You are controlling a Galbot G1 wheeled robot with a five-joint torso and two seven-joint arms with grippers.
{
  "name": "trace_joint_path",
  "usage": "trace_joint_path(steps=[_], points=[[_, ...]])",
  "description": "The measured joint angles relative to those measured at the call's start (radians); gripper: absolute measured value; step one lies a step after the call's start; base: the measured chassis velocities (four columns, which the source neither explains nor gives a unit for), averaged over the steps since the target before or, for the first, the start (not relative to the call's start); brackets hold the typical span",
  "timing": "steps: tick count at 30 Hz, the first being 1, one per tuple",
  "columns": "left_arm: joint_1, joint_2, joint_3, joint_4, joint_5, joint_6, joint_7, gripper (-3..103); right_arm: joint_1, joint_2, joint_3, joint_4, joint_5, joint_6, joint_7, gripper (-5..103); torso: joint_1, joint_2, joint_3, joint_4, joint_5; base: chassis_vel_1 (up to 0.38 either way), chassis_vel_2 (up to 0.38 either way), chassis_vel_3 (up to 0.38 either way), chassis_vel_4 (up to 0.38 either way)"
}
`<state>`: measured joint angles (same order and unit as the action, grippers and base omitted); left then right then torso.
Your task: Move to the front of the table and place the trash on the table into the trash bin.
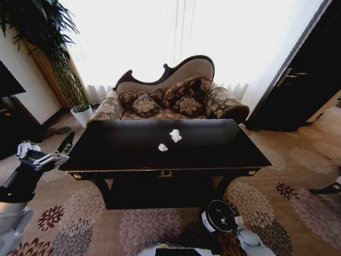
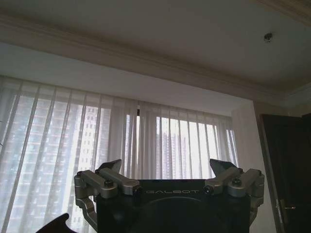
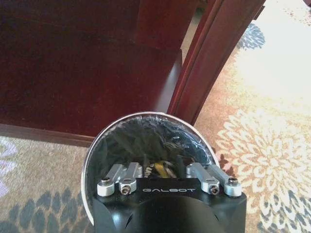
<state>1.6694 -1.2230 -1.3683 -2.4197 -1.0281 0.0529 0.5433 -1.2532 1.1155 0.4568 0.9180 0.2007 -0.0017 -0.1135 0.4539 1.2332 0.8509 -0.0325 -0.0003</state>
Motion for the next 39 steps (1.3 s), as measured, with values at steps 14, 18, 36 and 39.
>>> trace_joint_path(steps=[14, 18, 36, 39], points=[[-0.016, -0.013, 0.035, 0.01, 0.022, -0.001, 0.002, 100, -0.101, 0.004, 0.034, 0.202, -0.068, 0.085, -0.206, 86, 0.0, 0.0, 0.0, 0.0002, 0.0, 0.0, 0.0, 0.0, 0.0], [-0.01, -0.018, 0.037, -0.002, 0.023, -0.001, 0.002, 100, -0.154, -0.006, 0.055, 0.27, -0.082, 0.164, -0.353, 96, 0.0, 0.0, 0.0, 0.0001, 0.0001, 0.0, 0.0, 0.0, 0.0], [0.013, -0.031, 0.015, -0.03, 0.005, -0.004, 0.001, 100, -0.298, 0.01, 0.08, 0.616, 0.293, 0.365, -1.105, 100, 0.0, 0.0, 0.0, 0.0, 0.0, 0.0, 0.0, 0.0, 0.0], [0.016, -0.037, 0.016, -0.037, 0.005, -0.005, 0.001, 100, -0.303, 0.007, 0.092, 0.692, 0.351, 0.342, -1.183, 100, 0.0, 0.0, 0.0, 0.0001, 0.0, 0.0, 0.0, 0.0, 0.0]])
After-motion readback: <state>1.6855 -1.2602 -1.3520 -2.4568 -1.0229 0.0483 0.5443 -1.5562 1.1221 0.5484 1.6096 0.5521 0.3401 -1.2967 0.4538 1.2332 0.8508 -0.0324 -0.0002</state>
